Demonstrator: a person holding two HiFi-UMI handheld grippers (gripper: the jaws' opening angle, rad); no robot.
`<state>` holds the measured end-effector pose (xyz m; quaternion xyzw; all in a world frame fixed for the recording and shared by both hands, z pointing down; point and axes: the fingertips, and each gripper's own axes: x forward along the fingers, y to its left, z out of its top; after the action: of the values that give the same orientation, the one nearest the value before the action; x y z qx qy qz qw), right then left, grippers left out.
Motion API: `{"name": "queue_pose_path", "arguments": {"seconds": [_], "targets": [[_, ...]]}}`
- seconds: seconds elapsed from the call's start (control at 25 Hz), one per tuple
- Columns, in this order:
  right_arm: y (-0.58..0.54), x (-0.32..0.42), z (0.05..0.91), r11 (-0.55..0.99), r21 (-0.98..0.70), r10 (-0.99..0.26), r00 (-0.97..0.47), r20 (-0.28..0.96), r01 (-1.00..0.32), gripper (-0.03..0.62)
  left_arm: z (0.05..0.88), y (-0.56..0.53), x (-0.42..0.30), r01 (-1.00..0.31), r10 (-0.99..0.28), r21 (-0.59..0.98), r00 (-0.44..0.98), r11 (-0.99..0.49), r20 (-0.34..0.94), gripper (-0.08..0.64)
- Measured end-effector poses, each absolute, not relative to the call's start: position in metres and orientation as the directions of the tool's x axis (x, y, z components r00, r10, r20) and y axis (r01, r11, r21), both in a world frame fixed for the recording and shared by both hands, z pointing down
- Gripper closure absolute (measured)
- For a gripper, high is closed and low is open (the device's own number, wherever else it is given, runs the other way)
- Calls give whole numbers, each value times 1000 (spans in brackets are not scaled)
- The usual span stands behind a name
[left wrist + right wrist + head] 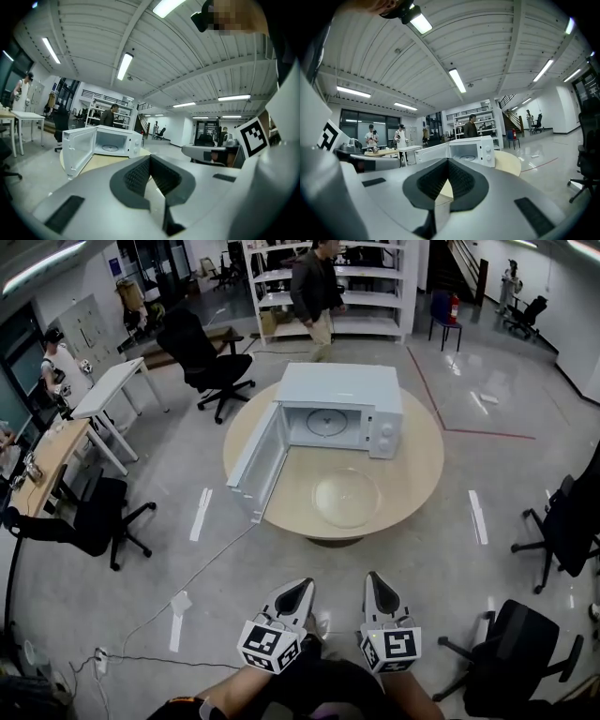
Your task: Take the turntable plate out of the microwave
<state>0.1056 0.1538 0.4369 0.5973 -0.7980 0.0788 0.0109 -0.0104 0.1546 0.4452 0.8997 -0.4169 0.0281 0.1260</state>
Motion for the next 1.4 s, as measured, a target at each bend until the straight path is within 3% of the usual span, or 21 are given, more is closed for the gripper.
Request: {"name": "queue_pose_path", "arguments": {"seconds": [0.44, 1.04, 1.4], "targets": [[205, 67, 402, 278, -73, -958, -282, 52, -958, 575, 414, 213, -67, -811, -801, 100, 585, -576, 126, 514], [304, -120, 399, 153, -65, -984, -158, 81, -986, 575, 400, 293, -266, -777, -772, 68, 629, -625, 93, 514], [363, -174, 407, 84, -39, -986, -89, 138, -996, 575, 403, 345, -313, -710, -708, 101, 703, -697, 62, 514]]}}
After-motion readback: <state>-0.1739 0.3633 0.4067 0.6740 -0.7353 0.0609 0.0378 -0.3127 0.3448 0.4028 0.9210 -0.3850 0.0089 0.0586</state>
